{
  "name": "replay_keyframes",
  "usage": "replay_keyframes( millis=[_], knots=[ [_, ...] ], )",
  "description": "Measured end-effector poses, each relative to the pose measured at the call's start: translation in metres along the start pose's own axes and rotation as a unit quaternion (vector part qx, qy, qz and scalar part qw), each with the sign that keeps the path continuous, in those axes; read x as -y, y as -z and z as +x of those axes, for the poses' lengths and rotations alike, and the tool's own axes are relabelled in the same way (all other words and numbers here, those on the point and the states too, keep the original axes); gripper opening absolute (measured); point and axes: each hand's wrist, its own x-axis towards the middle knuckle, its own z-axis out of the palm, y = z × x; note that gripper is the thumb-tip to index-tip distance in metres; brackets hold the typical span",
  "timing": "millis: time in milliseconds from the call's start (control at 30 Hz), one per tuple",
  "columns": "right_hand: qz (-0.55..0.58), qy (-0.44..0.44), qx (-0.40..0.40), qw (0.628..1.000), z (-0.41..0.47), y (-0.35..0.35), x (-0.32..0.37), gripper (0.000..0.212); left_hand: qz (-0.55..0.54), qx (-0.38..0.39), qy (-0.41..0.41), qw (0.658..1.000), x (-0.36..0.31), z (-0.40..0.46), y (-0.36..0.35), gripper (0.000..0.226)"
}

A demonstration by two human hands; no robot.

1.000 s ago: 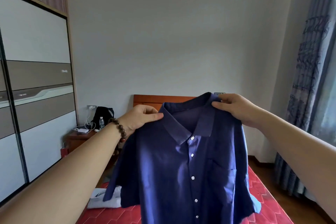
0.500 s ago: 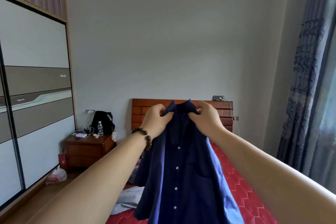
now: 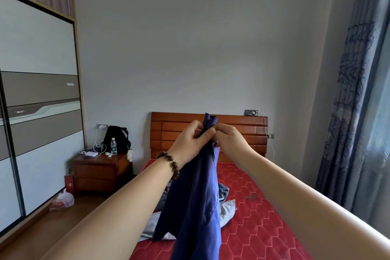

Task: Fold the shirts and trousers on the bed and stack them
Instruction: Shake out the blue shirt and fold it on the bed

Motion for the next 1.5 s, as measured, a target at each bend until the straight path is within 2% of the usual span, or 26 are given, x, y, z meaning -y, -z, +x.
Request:
replay_keyframes(
  millis=[100,167,267,300,367,400,467,567,633,733,833,933,1000,1033,1133,1233,1367,1500],
  knots=[
    [0.036,-0.005,0.031,0.999,0.0,0.012,0.003,0.042,0.041,0.012,0.0,0.999,0.002,-0.001,0.001,0.029],
    [0.011,0.016,0.041,0.999,0.0,0.022,0.003,0.044,0.04,0.02,-0.002,0.999,0.001,-0.001,0.002,0.024],
    [-0.132,0.122,-0.024,0.983,0.002,0.037,0.006,0.025,0.059,0.029,-0.016,0.998,-0.004,-0.001,0.005,0.016],
    [-0.179,0.175,-0.023,0.968,0.003,0.044,0.008,0.032,0.073,0.039,-0.026,0.996,-0.006,-0.001,0.005,0.013],
    [-0.268,0.242,0.046,0.931,0.007,0.056,0.015,0.054,0.085,0.069,-0.045,0.993,-0.009,-0.002,0.004,0.007],
    [-0.3,0.245,0.093,0.917,0.008,0.061,0.019,0.054,0.082,0.082,-0.052,0.992,-0.011,-0.002,0.004,0.009],
    [-0.335,0.212,0.168,0.903,0.01,0.065,0.031,0.034,0.075,0.097,-0.057,0.991,-0.013,-0.003,0.002,0.014],
    [-0.406,0.193,0.191,0.873,0.015,0.068,0.039,0.011,0.088,0.061,-0.037,0.994,-0.009,-0.004,0.003,0.019],
    [-0.4,0.189,0.19,0.876,0.018,0.07,0.04,0.011,0.101,0.031,-0.036,0.994,-0.005,-0.006,0.006,0.024],
    [-0.357,0.176,0.193,0.897,0.02,0.073,0.042,0.016,0.183,0.015,-0.069,0.981,0.003,-0.013,0.01,0.036],
    [-0.351,0.175,0.208,0.896,0.021,0.075,0.046,0.021,0.238,-0.003,-0.077,0.968,0.01,-0.021,0.014,0.041],
    [-0.366,0.175,0.209,0.89,0.023,0.074,0.05,0.019,0.245,-0.034,-0.029,0.969,0.013,-0.029,0.009,0.037],
    [-0.382,0.178,0.193,0.886,0.024,0.071,0.052,0.015,0.213,-0.055,-0.017,0.975,0.012,-0.036,-0.001,0.022],
    [-0.393,0.182,0.183,0.883,0.024,0.069,0.053,0.012,0.2,-0.066,-0.015,0.977,0.01,-0.04,-0.007,0.023],
    [-0.424,0.204,0.165,0.867,0.023,0.063,0.055,0.007,0.234,-0.096,-0.001,0.968,0.007,-0.044,-0.024,0.047],
    [-0.438,0.208,0.174,0.857,0.02,0.062,0.056,0.003,0.289,-0.095,0.027,0.952,0.005,-0.042,-0.033,0.039],
    [-0.435,0.198,0.181,0.86,0.017,0.076,0.057,0.005,0.306,-0.066,0.064,0.948,0.014,-0.043,-0.029,0.018],
    [-0.433,0.176,0.193,0.863,0.01,0.092,0.057,0.013,0.302,-0.053,0.054,0.95,0.025,-0.044,-0.021,0.015]
  ],
)
